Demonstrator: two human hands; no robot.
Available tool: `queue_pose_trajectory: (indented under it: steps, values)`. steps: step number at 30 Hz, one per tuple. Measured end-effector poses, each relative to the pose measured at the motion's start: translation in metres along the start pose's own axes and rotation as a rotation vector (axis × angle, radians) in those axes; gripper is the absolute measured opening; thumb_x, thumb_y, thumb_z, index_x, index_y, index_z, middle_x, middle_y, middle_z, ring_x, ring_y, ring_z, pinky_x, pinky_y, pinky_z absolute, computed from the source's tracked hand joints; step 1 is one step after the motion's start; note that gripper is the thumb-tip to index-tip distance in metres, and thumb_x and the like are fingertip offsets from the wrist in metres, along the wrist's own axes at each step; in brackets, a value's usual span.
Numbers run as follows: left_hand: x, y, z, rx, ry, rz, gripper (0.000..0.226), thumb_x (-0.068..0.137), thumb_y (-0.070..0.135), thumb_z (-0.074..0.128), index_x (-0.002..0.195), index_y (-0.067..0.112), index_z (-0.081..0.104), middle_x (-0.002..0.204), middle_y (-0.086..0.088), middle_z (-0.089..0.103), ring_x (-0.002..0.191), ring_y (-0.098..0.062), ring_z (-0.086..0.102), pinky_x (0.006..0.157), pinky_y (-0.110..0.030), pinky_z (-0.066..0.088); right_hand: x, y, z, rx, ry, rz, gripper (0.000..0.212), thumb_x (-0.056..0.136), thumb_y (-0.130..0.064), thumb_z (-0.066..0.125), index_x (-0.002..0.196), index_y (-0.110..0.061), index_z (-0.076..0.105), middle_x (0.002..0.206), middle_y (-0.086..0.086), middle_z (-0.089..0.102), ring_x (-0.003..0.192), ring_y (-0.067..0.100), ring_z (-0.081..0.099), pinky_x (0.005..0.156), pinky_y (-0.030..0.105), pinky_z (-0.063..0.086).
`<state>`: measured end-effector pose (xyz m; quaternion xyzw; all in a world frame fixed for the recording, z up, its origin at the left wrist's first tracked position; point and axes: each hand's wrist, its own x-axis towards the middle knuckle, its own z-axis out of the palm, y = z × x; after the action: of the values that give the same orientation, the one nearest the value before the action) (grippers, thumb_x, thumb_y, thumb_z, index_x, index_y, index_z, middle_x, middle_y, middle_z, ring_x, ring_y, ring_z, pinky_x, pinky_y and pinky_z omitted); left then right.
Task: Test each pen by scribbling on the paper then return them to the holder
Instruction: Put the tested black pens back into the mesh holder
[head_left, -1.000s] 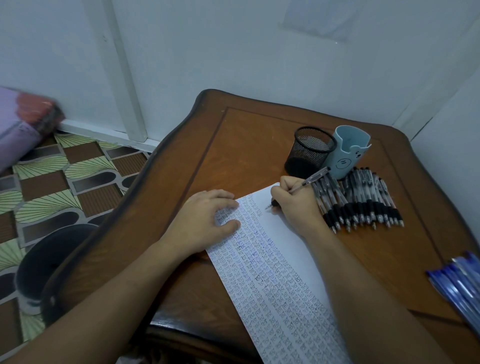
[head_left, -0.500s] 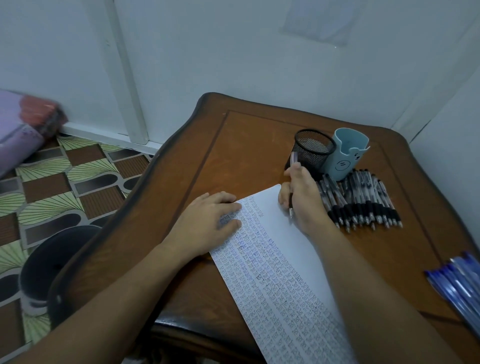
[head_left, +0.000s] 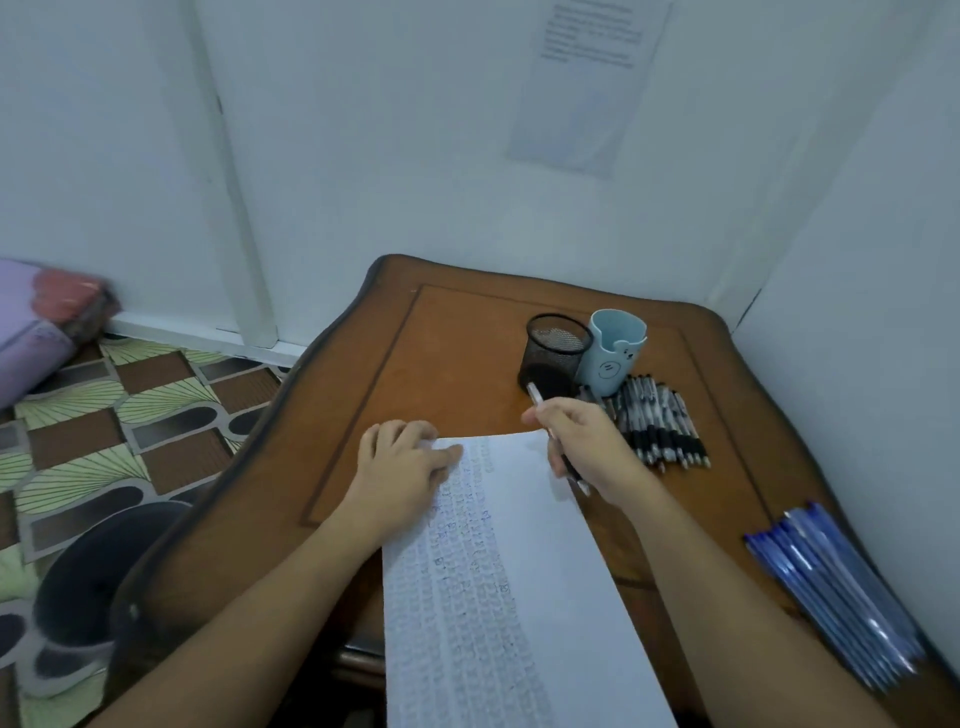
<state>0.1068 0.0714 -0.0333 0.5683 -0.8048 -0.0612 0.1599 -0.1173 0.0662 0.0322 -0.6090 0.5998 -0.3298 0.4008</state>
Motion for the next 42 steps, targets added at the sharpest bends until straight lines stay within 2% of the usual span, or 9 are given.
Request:
queue_pose_trajectory:
  steps: [3,8,12,16,23,27,32,38,42]
  values:
    - [-0.002,0.014,-0.002,0.020,-0.001,-0.011,0.033,0.102,0.028,0.043,0.123,0.046,0.059,0.137,0.001,0.038,0.127,-0.023,0.028,0.102,-0.039,0.015,-0.024,0.011,-0.006,-0.005,0.011,0.044,0.021,0.103,-0.034,0.049,0.098,-0.024,0.067,0.054,0.001,0.061,0.059,0.024,0.052,0.060,0.031,0.044]
    - [-0.002,0.039,0.000,-0.016,-0.054,0.002,0.038,0.101,0.019,0.042,0.129,0.040,0.057,0.123,0.005,0.043,0.117,-0.016,0.038,0.101,-0.036,0.022,-0.053,0.036,-0.014,-0.114,0.048,0.097,0.025,0.102,-0.031,0.054,0.091,-0.013,0.069,0.064,-0.004,0.064,0.056,0.005,0.055,0.059,0.025,0.042]
    - [-0.003,0.051,0.004,-0.047,-0.032,0.001,0.035,0.101,0.030,0.039,0.133,0.031,0.055,0.127,0.000,0.048,0.119,-0.020,0.044,0.100,-0.037,0.032,-0.063,0.048,-0.018,-0.113,0.081,0.131,0.017,0.100,-0.025,0.057,0.092,-0.017,0.070,0.068,-0.001,0.067,0.065,0.013,0.062,0.063,0.029,0.047]
    - [-0.004,0.066,0.005,-0.053,-0.106,-0.045,0.044,0.098,0.041,0.038,0.140,0.029,0.046,0.144,0.000,0.038,0.134,-0.019,0.032,0.114,-0.041,0.018,-0.067,0.054,-0.021,-0.059,0.152,0.131,0.023,0.098,-0.023,0.057,0.094,-0.003,0.068,0.076,0.012,0.070,0.064,0.027,0.061,0.060,0.033,0.045]
    - [0.022,0.070,-0.001,-0.115,-0.063,-0.152,0.051,0.088,0.045,0.052,0.137,0.028,0.050,0.136,0.004,0.046,0.128,-0.016,0.037,0.109,-0.042,0.024,-0.071,0.062,-0.009,0.006,0.292,0.088,0.014,0.097,-0.025,0.058,0.085,-0.027,0.065,0.060,0.002,0.052,0.052,0.009,0.042,0.052,0.029,0.034]
    - [0.056,0.076,-0.002,-0.393,-0.010,-0.204,0.061,0.088,0.039,0.062,0.143,0.018,0.045,0.139,-0.005,0.047,0.127,-0.021,0.044,0.105,-0.039,0.038,-0.067,0.069,-0.005,0.045,0.344,0.077,0.012,0.094,-0.028,0.061,0.084,-0.027,0.068,0.061,0.005,0.051,0.056,0.013,0.043,0.054,0.032,0.033]
    - [0.110,0.090,-0.002,-0.727,0.057,-0.360,0.082,0.084,0.042,0.071,0.150,0.018,0.029,0.152,-0.006,0.036,0.135,-0.024,0.040,0.108,-0.041,0.039,-0.062,0.074,-0.004,0.065,0.389,0.078,0.011,0.093,-0.025,0.063,0.084,-0.025,0.069,0.065,0.017,0.059,0.054,0.014,0.046,0.053,0.034,0.036]
    - [0.154,0.097,0.006,-0.890,0.093,-0.337,0.114,0.066,0.047,0.085,0.153,0.015,0.019,0.151,-0.006,0.037,0.139,-0.022,0.035,0.113,-0.041,0.034,-0.061,0.079,-0.006,0.103,0.381,0.054,0.012,0.093,-0.022,0.064,0.082,-0.024,0.069,0.068,0.018,0.060,0.055,0.015,0.049,0.052,0.028,0.041]
    - [0.170,0.098,0.011,-0.886,0.126,-0.307,0.114,0.060,0.046,0.089,0.150,0.017,0.026,0.144,-0.002,0.045,0.132,-0.020,0.042,0.109,-0.037,0.038,-0.059,0.084,-0.004,0.124,0.382,0.053,0.010,0.094,-0.022,0.065,0.087,-0.026,0.070,0.059,0.008,0.057,0.054,0.014,0.048,0.051,0.028,0.040]
